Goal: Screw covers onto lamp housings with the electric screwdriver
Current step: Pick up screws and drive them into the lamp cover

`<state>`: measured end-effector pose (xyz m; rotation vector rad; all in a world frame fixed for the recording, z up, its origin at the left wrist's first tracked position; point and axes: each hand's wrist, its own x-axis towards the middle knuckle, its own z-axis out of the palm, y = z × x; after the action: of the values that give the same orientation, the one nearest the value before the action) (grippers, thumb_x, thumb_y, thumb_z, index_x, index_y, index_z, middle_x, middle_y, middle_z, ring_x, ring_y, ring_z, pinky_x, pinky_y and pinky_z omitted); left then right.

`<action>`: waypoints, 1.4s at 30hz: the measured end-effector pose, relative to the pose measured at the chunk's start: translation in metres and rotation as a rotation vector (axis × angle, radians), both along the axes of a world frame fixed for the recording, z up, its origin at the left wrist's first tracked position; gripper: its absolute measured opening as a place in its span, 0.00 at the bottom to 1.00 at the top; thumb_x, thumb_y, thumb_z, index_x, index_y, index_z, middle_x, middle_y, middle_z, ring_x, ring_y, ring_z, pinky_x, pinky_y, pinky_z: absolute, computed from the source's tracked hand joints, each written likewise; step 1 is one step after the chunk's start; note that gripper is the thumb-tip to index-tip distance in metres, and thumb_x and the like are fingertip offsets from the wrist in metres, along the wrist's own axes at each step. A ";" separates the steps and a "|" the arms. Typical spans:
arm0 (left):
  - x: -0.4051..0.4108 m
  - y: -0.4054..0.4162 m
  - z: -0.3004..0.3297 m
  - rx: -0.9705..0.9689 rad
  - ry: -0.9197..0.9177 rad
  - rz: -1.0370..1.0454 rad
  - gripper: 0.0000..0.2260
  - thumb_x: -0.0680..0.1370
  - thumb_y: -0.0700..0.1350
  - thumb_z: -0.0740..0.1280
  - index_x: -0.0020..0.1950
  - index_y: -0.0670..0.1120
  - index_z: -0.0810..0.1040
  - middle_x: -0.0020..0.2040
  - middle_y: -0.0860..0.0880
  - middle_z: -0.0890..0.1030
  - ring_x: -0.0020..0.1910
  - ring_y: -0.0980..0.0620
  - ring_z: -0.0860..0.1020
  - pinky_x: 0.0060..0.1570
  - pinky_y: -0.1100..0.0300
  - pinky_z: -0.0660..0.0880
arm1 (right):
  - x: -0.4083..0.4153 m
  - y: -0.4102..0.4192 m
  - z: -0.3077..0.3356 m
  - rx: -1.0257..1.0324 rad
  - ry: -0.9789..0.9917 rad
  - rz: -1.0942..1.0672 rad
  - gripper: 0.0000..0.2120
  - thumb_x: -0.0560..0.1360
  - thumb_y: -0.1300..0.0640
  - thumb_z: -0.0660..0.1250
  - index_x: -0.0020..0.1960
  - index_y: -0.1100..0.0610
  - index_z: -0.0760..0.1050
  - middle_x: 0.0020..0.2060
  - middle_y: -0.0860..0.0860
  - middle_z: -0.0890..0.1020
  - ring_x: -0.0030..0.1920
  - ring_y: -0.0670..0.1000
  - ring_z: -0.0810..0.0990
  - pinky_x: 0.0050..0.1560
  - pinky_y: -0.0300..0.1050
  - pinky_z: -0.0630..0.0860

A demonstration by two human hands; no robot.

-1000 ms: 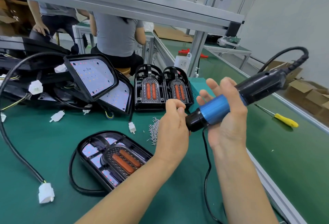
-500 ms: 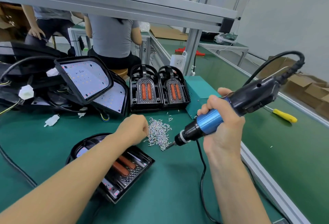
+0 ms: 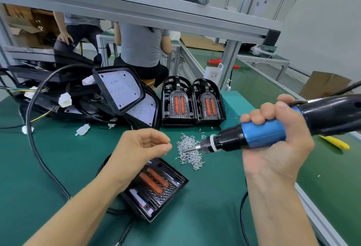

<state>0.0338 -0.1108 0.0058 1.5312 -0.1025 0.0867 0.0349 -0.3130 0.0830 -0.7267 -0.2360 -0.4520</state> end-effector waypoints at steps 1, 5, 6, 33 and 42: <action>-0.009 0.003 0.001 -0.058 0.004 0.018 0.06 0.63 0.39 0.76 0.38 0.45 0.85 0.38 0.45 0.84 0.36 0.55 0.80 0.39 0.67 0.77 | -0.002 0.005 0.003 0.017 -0.011 0.018 0.07 0.67 0.62 0.62 0.43 0.53 0.71 0.26 0.47 0.70 0.26 0.47 0.70 0.35 0.39 0.72; -0.033 0.011 0.004 -0.292 0.033 0.076 0.08 0.59 0.42 0.74 0.36 0.45 0.85 0.35 0.46 0.84 0.32 0.56 0.79 0.36 0.68 0.76 | -0.009 0.028 0.014 0.072 -0.044 0.116 0.04 0.68 0.60 0.61 0.41 0.53 0.71 0.26 0.46 0.70 0.26 0.46 0.69 0.34 0.38 0.72; -0.038 0.012 0.005 -0.332 0.033 0.076 0.09 0.58 0.43 0.74 0.37 0.45 0.86 0.35 0.45 0.83 0.31 0.56 0.78 0.35 0.68 0.75 | -0.011 0.033 0.015 0.077 -0.051 0.137 0.04 0.68 0.60 0.61 0.41 0.53 0.71 0.26 0.45 0.70 0.26 0.46 0.69 0.34 0.38 0.72; -0.061 0.028 0.004 -0.437 0.041 0.135 0.07 0.62 0.40 0.71 0.37 0.45 0.86 0.35 0.45 0.84 0.31 0.55 0.79 0.36 0.66 0.77 | -0.026 0.065 0.018 0.034 -0.070 0.206 0.04 0.68 0.61 0.61 0.41 0.53 0.71 0.26 0.46 0.71 0.25 0.45 0.70 0.34 0.39 0.71; -0.054 0.064 -0.003 -0.286 0.010 0.320 0.06 0.66 0.37 0.72 0.40 0.45 0.85 0.34 0.47 0.83 0.31 0.57 0.76 0.37 0.69 0.75 | -0.013 0.085 0.005 -0.001 -0.075 0.244 0.07 0.68 0.63 0.62 0.43 0.54 0.70 0.27 0.47 0.71 0.26 0.46 0.70 0.35 0.41 0.71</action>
<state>-0.0198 -0.0468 0.0024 1.2506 0.1583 0.3340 0.0216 -0.2280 0.0880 -0.6728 -0.3907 -0.2464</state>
